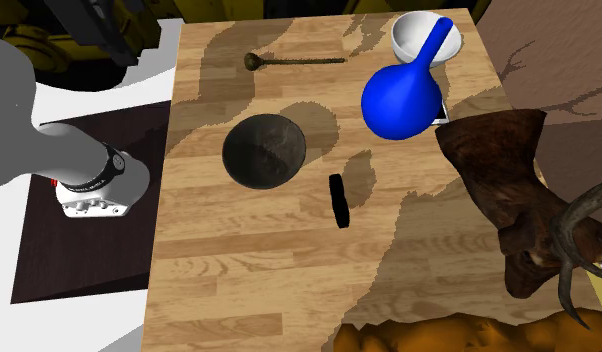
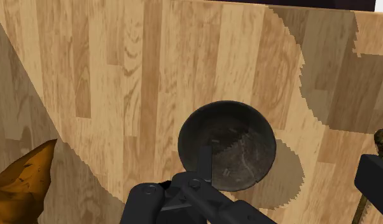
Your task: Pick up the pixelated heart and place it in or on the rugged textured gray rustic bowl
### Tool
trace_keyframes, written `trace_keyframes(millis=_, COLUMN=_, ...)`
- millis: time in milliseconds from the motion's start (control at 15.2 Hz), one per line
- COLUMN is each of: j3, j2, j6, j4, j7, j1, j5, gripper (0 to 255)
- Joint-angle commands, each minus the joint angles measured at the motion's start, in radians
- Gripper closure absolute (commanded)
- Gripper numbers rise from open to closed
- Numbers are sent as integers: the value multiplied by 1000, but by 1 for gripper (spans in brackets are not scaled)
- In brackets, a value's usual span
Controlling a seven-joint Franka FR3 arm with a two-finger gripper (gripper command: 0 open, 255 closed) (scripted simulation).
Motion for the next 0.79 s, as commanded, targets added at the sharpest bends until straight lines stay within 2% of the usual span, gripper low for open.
trace_keyframes(millis=0, j3=0, j2=0, j6=0, j4=0, j7=0, j1=0, j5=0, gripper=0)
trace_keyframes(millis=330, j3=-158, j2=11, j6=128, j4=-85, j7=-296, j1=38, j5=-88, gripper=0)
trace_keyframes(millis=726, j3=-357, j2=120, j6=299, j4=-109, j7=-650, j1=99, j5=-163, gripper=0)
